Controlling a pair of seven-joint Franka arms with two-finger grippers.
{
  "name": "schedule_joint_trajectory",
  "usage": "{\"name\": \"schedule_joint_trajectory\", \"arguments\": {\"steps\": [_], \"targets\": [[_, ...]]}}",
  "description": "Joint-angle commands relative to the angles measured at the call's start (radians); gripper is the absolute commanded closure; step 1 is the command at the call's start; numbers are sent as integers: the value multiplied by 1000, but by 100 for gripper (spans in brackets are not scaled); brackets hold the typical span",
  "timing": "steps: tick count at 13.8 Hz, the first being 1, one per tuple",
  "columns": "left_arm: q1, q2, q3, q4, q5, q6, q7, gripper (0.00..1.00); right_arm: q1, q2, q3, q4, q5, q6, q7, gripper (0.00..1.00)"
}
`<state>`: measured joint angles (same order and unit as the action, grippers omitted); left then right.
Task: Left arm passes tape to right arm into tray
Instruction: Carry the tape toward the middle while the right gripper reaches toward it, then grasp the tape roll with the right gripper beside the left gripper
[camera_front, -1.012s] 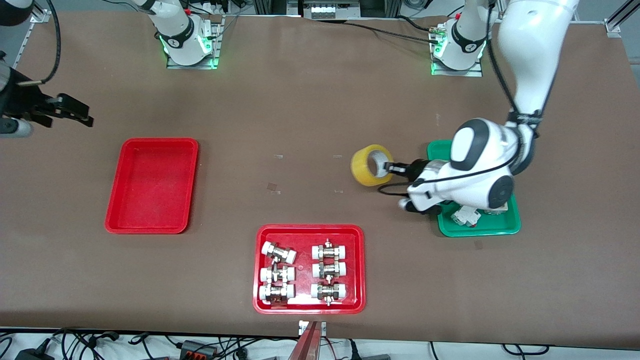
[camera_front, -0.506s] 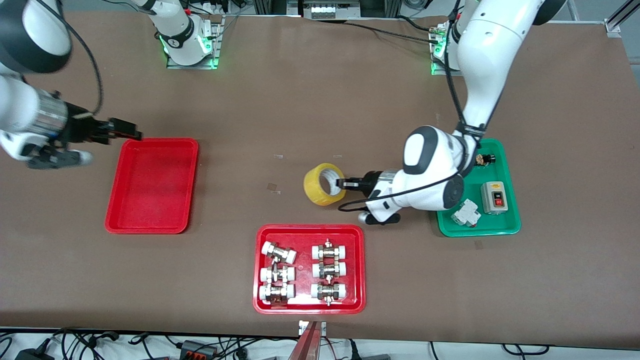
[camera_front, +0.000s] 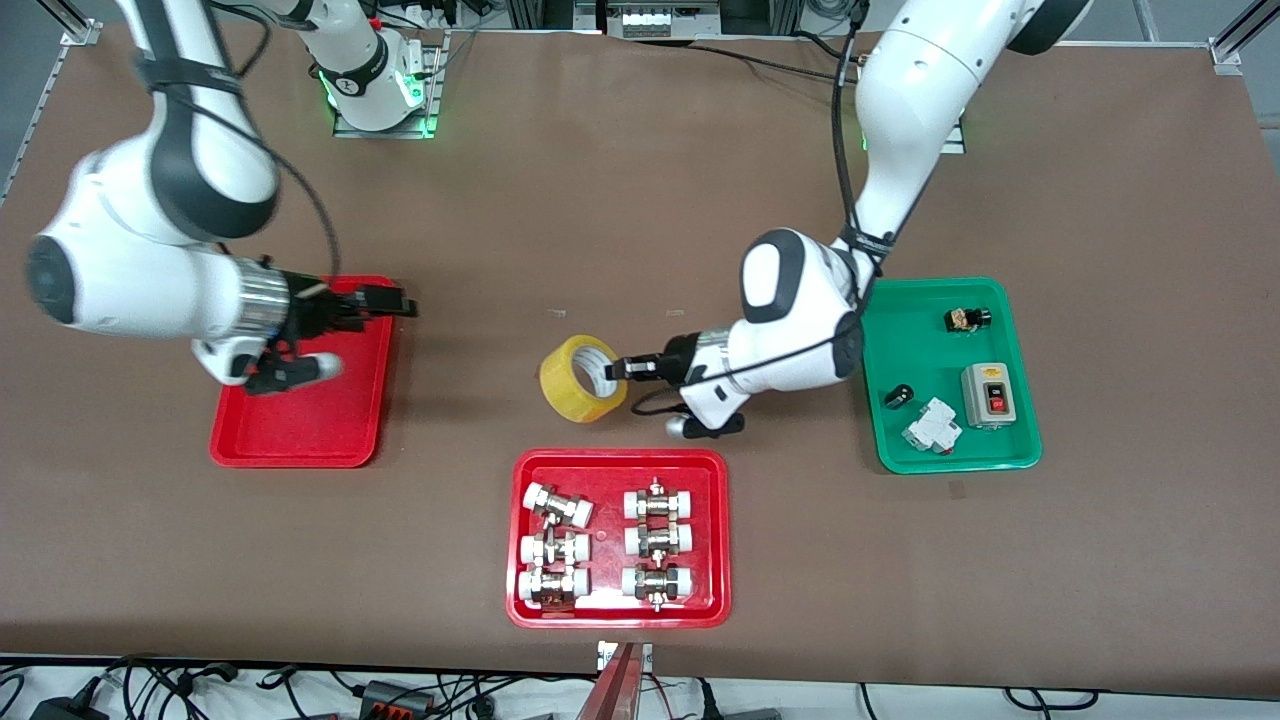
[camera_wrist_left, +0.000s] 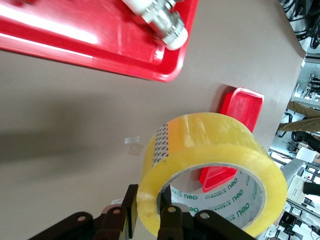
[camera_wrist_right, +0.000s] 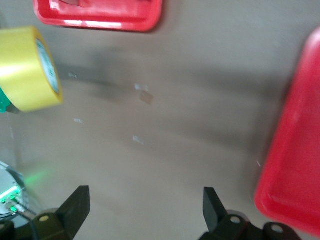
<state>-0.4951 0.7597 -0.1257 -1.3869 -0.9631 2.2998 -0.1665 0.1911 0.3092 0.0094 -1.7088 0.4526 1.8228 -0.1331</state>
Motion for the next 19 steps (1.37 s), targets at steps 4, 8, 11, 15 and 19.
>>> {"name": "schedule_joint_trajectory", "arguments": {"steps": [4, 8, 11, 15, 19], "targets": [[-55, 30, 3, 31, -103, 50, 1, 99, 90, 103, 15, 118, 50, 98, -77, 0], [-92, 32, 3, 29, -150, 147, 1, 99, 90, 143, 14, 130, 212, 119, -155, 0], [-102, 30, 3, 31, -157, 153, 2, 99, 93, 169, 15, 132, 209, 134, -189, 0], [-120, 30, 3, 31, -163, 196, 1, 99, 96, 182, 15, 132, 210, 151, -224, 0], [-129, 32, 3, 32, -164, 204, 2, 99, 117, 195, 17, 132, 216, 194, -230, 0]]}}
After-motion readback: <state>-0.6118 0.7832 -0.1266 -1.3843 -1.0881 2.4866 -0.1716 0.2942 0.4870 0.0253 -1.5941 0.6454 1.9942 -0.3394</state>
